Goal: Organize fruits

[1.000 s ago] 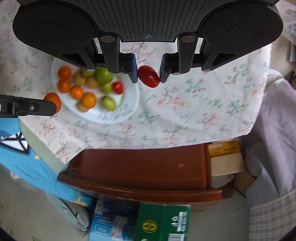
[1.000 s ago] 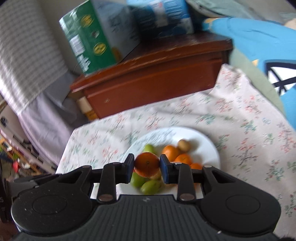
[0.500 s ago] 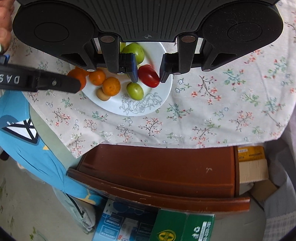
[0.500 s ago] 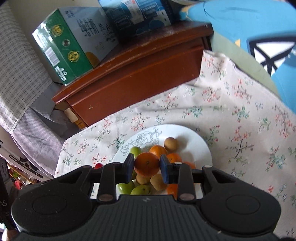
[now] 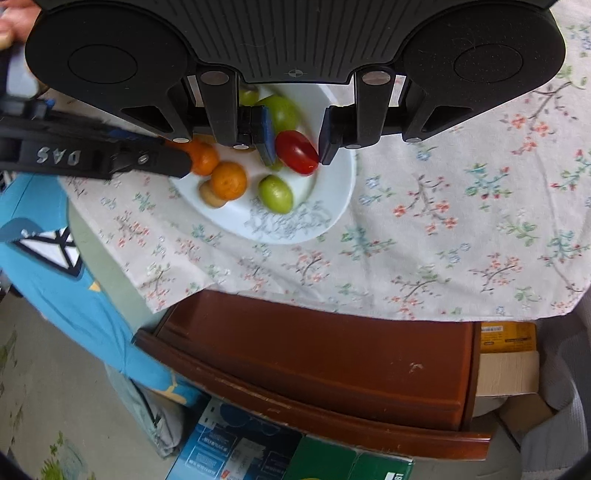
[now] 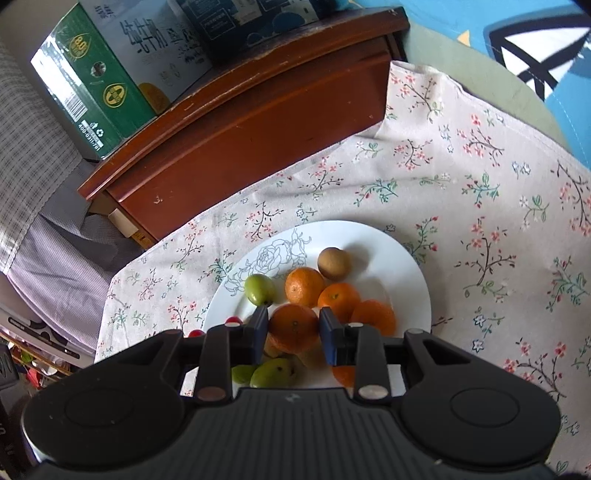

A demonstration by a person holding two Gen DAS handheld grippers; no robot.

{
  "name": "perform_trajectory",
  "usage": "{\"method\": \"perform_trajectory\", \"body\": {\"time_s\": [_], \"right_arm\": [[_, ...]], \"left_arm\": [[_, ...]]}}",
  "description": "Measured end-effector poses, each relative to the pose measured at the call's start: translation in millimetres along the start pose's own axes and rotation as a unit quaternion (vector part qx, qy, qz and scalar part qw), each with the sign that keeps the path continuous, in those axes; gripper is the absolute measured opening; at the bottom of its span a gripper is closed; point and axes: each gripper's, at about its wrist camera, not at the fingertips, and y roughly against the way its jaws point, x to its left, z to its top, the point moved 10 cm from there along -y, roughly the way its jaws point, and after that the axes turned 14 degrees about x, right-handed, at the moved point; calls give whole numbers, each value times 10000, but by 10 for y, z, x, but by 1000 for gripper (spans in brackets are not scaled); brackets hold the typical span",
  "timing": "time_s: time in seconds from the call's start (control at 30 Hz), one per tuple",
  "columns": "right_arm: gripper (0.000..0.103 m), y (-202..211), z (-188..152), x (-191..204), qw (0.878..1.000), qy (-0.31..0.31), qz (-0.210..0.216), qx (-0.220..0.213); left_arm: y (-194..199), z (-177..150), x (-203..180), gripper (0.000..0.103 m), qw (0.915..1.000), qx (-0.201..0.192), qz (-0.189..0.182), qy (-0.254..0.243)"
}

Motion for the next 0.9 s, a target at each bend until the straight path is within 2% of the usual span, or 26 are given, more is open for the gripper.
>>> {"method": "perform_trajectory", "body": {"time_s": [0.23,0.3,0.33,0.47,0.6,0.7,0.9], "right_arm": [[34,85,44,-41,9998,-53,-87,-150],[36,100,51,-44,9998,-78,-86,-155],[37,110,52,-45,9998,-82,-101,-160],[40,193,52,-38,9995,-41,-175,-243],[49,287,-2,-39,9990,98,-356,-235],[53,343,-55,-39,9986,217,-448,-186],[62,491,-166,-45,9969,373,-663,-203]], "left_arm": [[-79,66,-116,27,9997,-66,-229,99],[-62,50,-138,46,9997,-52,-191,118],[-33,40,-142,64,9998,-86,-125,137],[127,12,-185,75,9998,-215,37,20],[303,-30,-240,79,9991,-294,283,-83],[406,-88,-248,87,9980,-250,573,-49],[559,-243,-257,88,9949,-121,1002,-4]]}}
